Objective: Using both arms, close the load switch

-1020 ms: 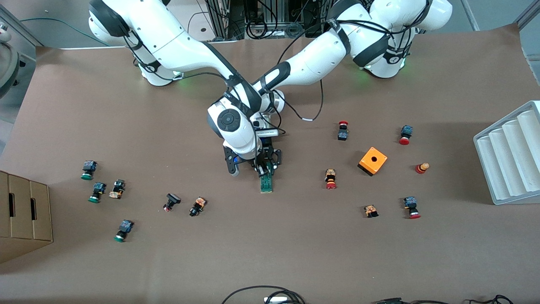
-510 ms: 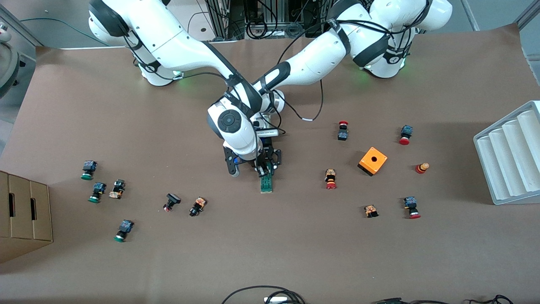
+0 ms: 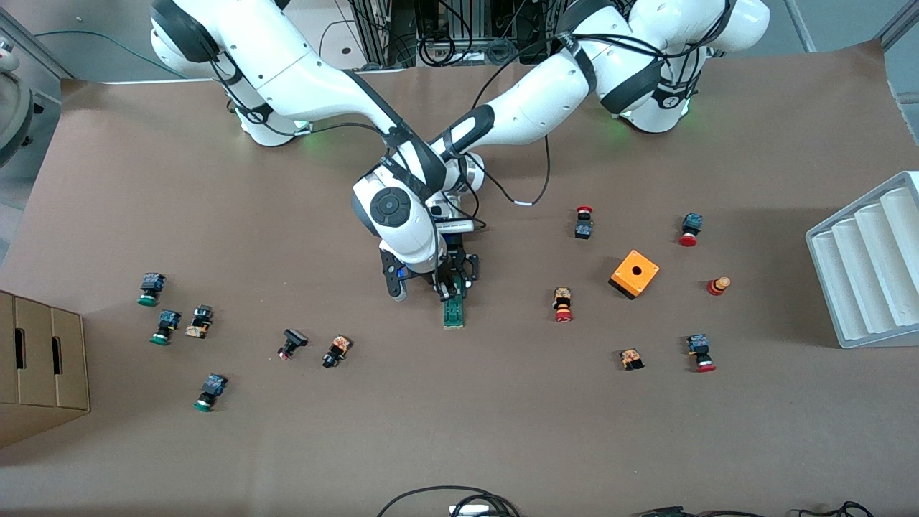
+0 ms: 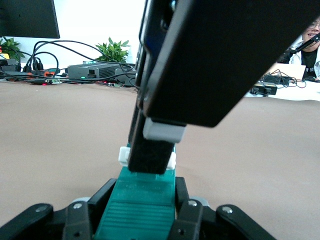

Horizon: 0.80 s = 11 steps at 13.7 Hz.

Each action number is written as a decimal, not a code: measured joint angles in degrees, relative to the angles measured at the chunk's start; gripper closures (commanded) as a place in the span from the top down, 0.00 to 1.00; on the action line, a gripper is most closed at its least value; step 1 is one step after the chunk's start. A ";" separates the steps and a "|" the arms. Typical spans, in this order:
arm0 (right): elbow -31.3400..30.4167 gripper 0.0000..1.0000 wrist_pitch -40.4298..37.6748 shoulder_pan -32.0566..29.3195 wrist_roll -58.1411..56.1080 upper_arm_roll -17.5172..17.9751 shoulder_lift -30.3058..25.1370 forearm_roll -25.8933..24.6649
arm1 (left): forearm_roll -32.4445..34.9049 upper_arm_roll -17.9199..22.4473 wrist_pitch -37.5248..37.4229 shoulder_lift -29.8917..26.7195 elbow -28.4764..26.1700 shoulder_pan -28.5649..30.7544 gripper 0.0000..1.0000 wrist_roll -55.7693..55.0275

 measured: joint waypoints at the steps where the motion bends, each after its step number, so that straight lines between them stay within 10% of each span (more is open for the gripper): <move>1: 0.25 0.26 -0.26 -0.17 0.13 0.01 -0.16 0.04 | 0.00 0.01 0.01 0.01 0.01 0.00 0.48 0.00; 11: 4.80 0.26 1.84 -2.26 0.01 -1.13 1.96 0.05 | 0.00 0.07 -0.09 0.04 0.01 -0.12 0.48 0.00</move>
